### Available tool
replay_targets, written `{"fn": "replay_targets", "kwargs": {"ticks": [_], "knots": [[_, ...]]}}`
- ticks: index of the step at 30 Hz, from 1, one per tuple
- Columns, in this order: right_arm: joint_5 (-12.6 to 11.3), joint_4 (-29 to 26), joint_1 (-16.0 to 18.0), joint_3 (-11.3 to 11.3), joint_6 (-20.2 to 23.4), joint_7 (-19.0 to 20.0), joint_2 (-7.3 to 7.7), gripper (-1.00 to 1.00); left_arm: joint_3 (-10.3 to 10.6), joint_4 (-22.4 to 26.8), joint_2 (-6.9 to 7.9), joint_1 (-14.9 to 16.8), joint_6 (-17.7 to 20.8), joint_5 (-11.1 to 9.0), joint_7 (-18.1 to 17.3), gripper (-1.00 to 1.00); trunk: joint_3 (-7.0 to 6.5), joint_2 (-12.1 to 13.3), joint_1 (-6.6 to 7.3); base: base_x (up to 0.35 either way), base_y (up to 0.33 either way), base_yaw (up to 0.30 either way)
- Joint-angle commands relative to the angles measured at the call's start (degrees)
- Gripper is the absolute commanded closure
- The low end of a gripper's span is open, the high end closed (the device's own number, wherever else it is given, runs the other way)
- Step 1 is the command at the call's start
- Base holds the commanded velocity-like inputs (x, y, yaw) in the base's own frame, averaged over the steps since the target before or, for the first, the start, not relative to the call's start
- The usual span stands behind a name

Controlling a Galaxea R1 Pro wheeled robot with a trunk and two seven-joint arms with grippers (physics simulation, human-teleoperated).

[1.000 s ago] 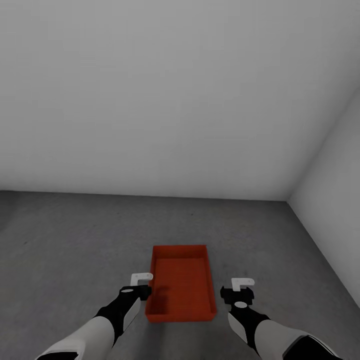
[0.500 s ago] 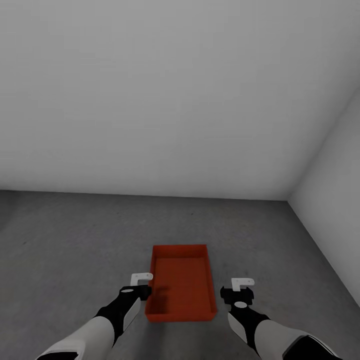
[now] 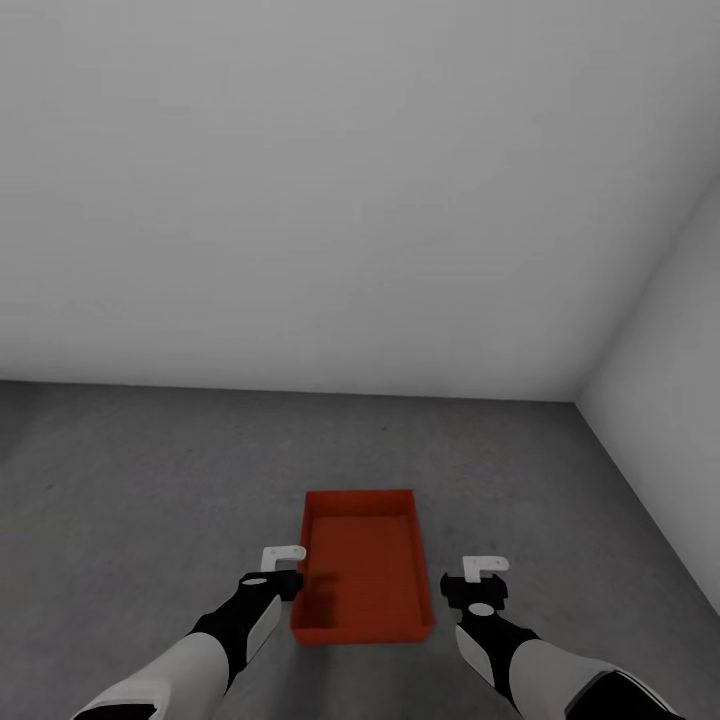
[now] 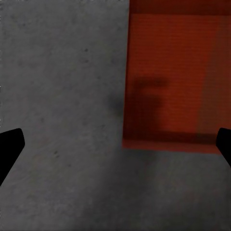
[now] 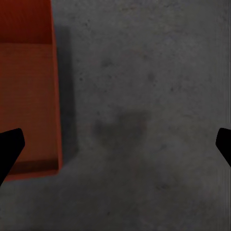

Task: Move the two storage containers from the living room to the garage. In the garage, place one container on the floor and stack the other container on top of it (either order is fine).

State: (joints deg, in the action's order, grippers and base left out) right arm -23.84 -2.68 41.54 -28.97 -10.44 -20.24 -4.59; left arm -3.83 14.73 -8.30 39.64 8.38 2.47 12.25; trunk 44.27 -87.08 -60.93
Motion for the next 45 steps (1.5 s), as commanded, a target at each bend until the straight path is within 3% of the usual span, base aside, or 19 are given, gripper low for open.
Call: {"fn": "replay_targets", "kwargs": {"ticks": [1,45], "knots": [[-0.6,0.0,0.0,-0.5,-0.2,-0.1,-0.01,-1.00,-0.4,0.1,-0.05,0.0,0.3,0.3,0.1,-1.00,-0.14,0.4,0.23,0.000,0.000,0.000],[-0.6,0.0,0.0,-0.5,-0.4,-0.2,-0.11,-1.00,-0.4,0.0,-0.05,0.0,0.3,0.3,0.1,-1.00,-8.04,18.0,9.89,0.000,0.000,0.000]]}}
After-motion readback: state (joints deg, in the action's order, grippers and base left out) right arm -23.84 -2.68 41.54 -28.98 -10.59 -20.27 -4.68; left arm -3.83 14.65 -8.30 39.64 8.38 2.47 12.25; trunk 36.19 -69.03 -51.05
